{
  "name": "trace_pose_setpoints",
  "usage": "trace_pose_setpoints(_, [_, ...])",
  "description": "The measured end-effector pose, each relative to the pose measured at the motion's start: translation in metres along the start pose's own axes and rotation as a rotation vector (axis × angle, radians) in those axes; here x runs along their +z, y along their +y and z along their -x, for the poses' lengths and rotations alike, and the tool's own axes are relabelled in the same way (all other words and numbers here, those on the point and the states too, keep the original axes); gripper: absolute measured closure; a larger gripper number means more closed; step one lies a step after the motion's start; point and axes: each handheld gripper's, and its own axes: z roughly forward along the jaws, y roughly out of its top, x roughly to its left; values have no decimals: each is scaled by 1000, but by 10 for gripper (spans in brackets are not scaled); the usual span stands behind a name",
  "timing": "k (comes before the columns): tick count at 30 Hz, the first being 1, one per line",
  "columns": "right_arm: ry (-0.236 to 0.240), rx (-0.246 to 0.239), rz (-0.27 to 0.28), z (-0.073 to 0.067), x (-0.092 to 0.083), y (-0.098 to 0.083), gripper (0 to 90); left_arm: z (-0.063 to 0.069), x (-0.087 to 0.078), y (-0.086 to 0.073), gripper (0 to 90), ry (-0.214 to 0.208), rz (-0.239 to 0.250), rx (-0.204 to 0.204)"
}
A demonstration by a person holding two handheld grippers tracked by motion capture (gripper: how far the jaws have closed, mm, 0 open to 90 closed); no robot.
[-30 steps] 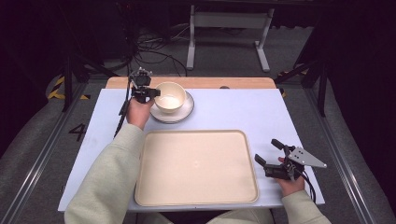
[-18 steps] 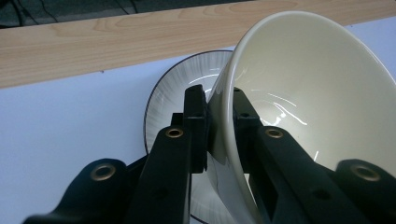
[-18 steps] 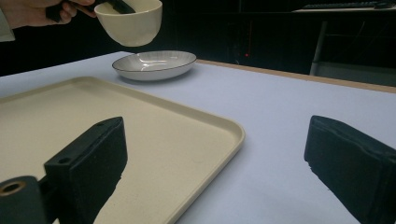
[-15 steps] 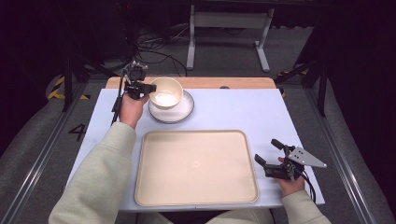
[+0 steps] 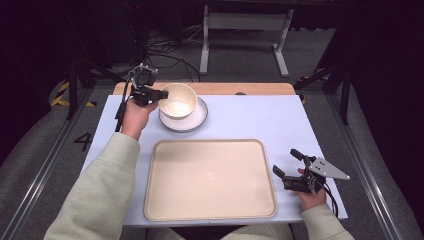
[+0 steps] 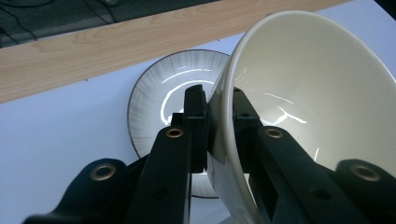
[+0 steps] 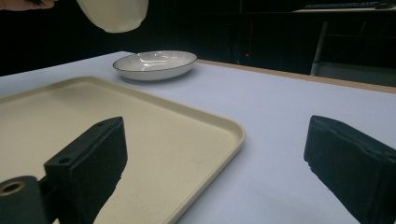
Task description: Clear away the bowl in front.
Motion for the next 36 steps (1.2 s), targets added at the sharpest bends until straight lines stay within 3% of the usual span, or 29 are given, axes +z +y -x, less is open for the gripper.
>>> trace_pose_setpoints(11, [3,0,1,0,0,0,65,18,-9,-8,818,-67,-12,70])
trace_pose_setpoints(20, [5,-1,1,0,0,0,65,40,-15,-17,818,-121,-25,152])
trace_pose_setpoints(36, [10,-3,2,0,0,0,65,79,-34,-40,819,-179,-3,268])
